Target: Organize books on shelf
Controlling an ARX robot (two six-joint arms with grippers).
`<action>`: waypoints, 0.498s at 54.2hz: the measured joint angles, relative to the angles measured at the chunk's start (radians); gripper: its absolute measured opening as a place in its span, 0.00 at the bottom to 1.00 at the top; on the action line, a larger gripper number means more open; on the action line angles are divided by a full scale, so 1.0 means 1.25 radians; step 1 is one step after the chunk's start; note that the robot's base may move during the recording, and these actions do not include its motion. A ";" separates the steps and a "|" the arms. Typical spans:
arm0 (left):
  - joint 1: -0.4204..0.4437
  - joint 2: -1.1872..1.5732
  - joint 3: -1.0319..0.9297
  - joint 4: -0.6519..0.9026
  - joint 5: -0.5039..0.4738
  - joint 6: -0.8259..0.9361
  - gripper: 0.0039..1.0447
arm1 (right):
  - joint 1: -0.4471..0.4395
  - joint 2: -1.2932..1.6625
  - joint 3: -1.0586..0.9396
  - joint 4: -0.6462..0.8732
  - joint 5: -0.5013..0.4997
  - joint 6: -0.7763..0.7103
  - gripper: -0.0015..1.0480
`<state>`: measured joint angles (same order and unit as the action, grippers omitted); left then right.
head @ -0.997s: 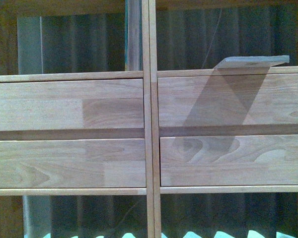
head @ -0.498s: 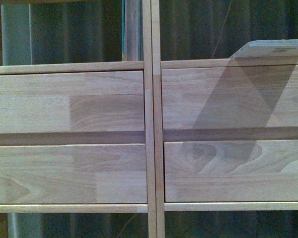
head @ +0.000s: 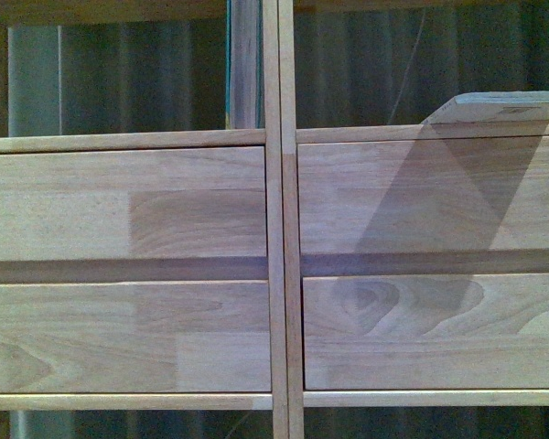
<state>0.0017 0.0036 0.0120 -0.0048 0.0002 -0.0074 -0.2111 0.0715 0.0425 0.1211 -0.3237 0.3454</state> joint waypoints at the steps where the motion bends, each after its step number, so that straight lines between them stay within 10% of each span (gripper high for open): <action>1: 0.000 0.000 0.000 0.000 0.000 0.000 0.94 | 0.009 -0.008 -0.011 0.006 0.008 -0.004 0.93; 27: 0.000 0.000 0.000 0.000 0.000 0.000 0.94 | 0.087 -0.056 -0.026 0.080 0.103 -0.089 0.93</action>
<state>0.0017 0.0036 0.0120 -0.0048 0.0002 -0.0074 -0.1024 0.0017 0.0105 0.2214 -0.1944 0.2348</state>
